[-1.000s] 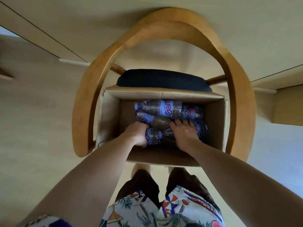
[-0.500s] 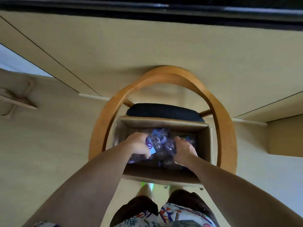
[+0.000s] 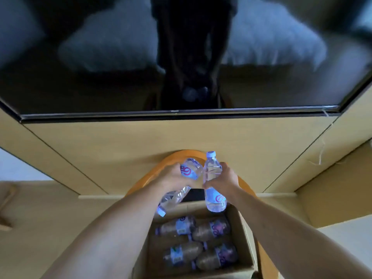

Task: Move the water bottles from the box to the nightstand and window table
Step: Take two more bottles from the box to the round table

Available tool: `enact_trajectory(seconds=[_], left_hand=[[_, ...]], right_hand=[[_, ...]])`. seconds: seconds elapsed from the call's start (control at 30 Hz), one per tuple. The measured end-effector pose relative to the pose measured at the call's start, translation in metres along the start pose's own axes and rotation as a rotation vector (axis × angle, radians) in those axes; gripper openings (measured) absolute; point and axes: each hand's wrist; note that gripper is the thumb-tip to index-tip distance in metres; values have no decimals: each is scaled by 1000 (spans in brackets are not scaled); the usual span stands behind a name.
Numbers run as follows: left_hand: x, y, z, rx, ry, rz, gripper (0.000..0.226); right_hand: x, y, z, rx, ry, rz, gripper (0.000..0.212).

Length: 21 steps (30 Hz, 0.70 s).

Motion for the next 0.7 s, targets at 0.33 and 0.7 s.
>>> enact_trajectory(seconds=[0.33,0.7], left_hand=[[-19,-98,-27,326,-86,-59,69],[59,-176,-117,776,28,230,67]], right_hand=[[-65,15,-69,25,-438,227,92],[-124,-76,-218,222,-890,428,81]])
Point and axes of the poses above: each hand's wrist, its own z-axis towards the middle knuckle, its own x-axis out of the palm, y = z × x, and after that the axes turned 4 degrees about z, right-handed
